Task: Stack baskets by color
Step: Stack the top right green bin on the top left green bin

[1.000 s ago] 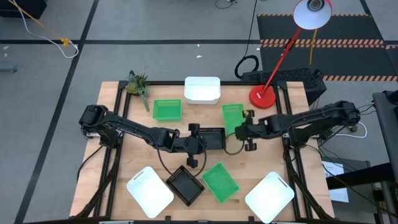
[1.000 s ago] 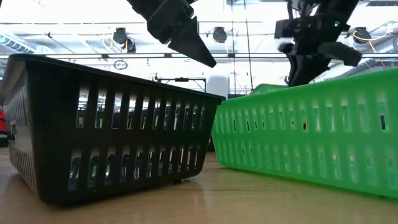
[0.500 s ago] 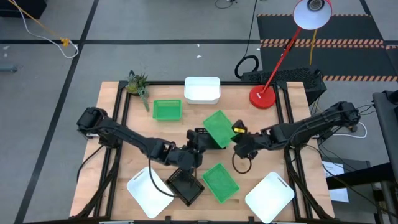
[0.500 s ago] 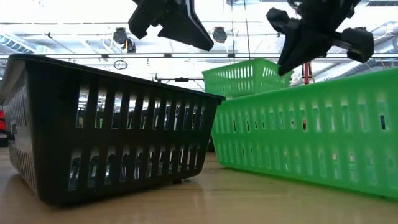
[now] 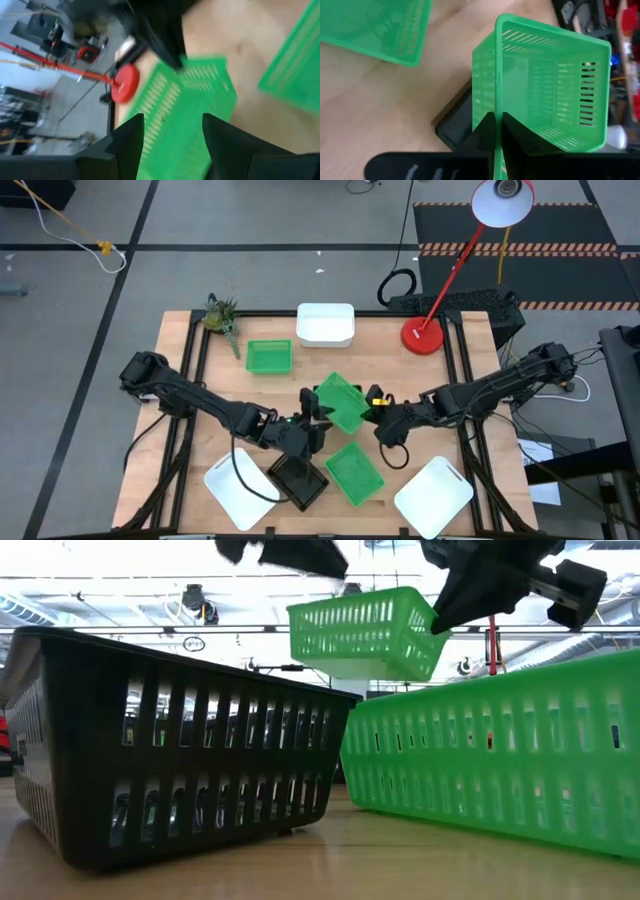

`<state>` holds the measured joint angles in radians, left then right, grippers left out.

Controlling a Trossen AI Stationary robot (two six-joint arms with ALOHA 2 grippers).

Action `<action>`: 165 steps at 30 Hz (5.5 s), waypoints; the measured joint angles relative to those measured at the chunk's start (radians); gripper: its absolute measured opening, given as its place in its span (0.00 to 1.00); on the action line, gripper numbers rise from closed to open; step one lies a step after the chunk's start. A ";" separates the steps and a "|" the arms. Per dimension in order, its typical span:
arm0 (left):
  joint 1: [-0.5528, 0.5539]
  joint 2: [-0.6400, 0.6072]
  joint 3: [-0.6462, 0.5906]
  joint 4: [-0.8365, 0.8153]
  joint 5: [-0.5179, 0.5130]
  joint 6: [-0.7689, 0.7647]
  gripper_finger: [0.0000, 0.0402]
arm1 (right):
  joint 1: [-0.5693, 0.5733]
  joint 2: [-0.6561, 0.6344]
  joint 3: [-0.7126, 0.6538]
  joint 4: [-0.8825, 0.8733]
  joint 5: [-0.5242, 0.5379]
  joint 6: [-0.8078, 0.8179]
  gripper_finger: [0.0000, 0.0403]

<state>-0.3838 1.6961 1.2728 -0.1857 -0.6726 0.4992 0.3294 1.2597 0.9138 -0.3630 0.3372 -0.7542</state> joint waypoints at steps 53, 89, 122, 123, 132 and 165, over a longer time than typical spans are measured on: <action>0.090 0.003 0.036 -0.284 0.358 -0.180 0.23 | 0.004 0.081 0.000 0.105 -0.055 -0.097 0.02; 0.102 0.003 0.036 -0.362 0.369 -0.134 0.03 | 0.004 0.081 -0.003 0.230 -0.047 0.075 0.13; 0.158 -0.413 -0.067 -0.745 0.152 -0.439 0.02 | 0.147 -0.367 0.000 -0.004 0.213 0.645 0.43; 0.168 -0.429 -0.082 -0.748 0.152 -0.438 0.01 | 0.150 -0.377 0.000 -0.021 0.213 0.665 0.43; 0.306 -0.501 -0.190 -0.678 0.189 -0.401 0.02 | 0.157 -0.421 0.000 -0.045 0.213 0.711 0.43; 0.633 -0.490 -0.542 -0.334 0.444 -0.143 0.02 | 0.157 -0.421 0.000 -0.006 0.213 0.637 0.43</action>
<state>0.2489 1.2057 0.7304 -0.5197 -0.2281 0.3563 0.4862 0.8387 0.9134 -0.3688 0.5503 -0.1177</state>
